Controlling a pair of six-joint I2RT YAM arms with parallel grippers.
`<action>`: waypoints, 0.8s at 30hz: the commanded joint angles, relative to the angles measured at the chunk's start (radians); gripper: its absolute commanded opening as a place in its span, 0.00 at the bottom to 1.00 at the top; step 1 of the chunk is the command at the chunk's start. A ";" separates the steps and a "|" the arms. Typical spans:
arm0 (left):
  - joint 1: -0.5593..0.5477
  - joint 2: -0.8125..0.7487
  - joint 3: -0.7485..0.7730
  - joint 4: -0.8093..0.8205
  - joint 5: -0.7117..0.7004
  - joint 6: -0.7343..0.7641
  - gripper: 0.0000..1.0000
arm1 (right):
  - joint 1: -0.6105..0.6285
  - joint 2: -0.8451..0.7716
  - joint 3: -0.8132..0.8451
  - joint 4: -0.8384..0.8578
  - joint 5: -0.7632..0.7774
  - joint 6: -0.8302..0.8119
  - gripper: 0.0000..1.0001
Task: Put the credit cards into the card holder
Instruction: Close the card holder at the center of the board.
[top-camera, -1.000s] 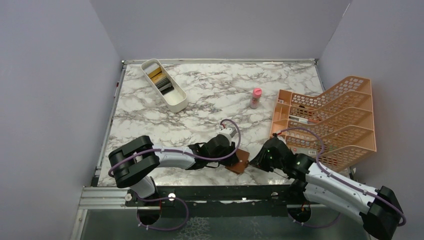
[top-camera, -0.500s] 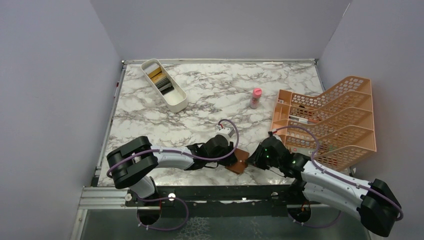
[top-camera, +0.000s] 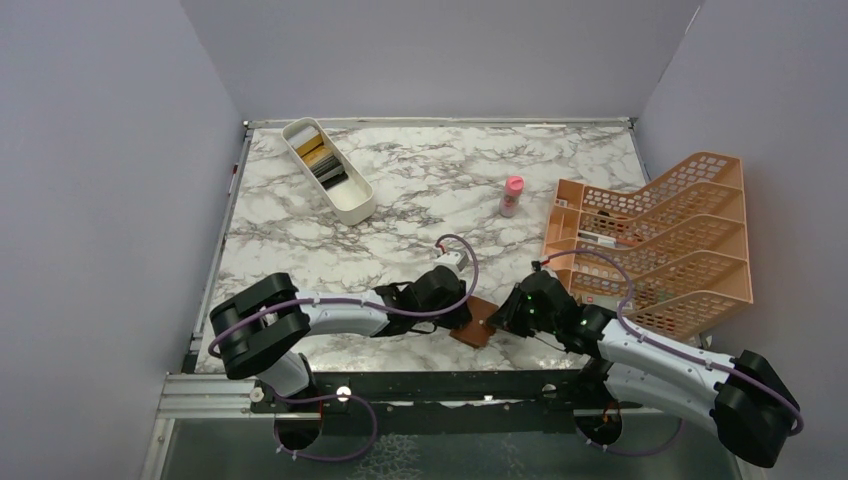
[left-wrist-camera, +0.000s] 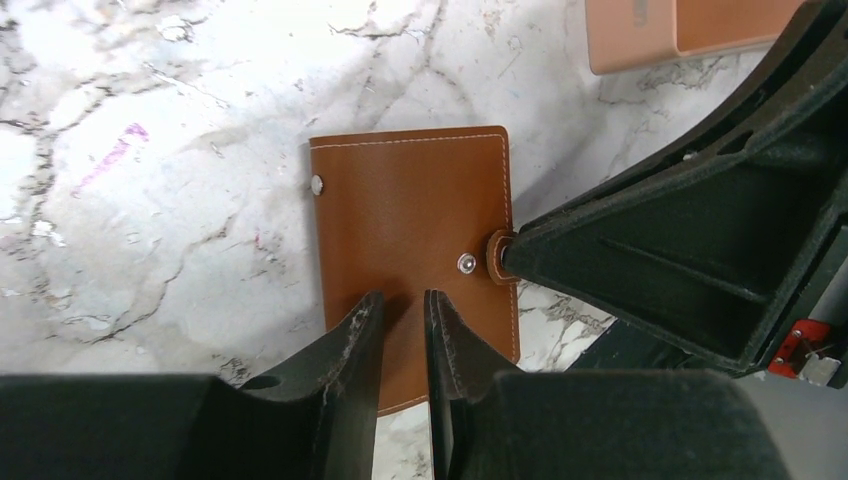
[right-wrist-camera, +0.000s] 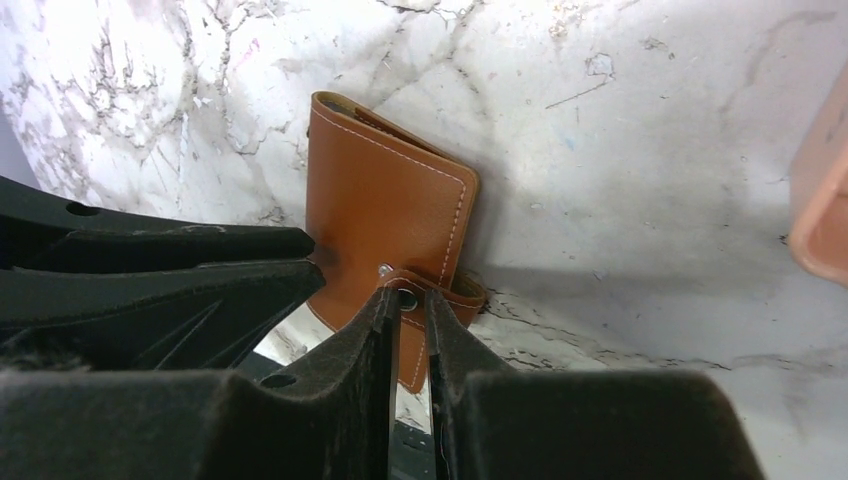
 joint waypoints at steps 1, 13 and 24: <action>0.008 -0.035 0.044 -0.119 -0.063 0.004 0.25 | 0.006 -0.006 -0.007 0.040 -0.024 -0.010 0.20; 0.016 0.036 0.057 -0.077 0.019 0.034 0.37 | 0.006 0.009 -0.028 0.067 -0.042 0.010 0.20; 0.015 0.085 0.043 -0.018 0.072 0.015 0.30 | 0.006 0.032 -0.025 0.094 -0.030 0.015 0.20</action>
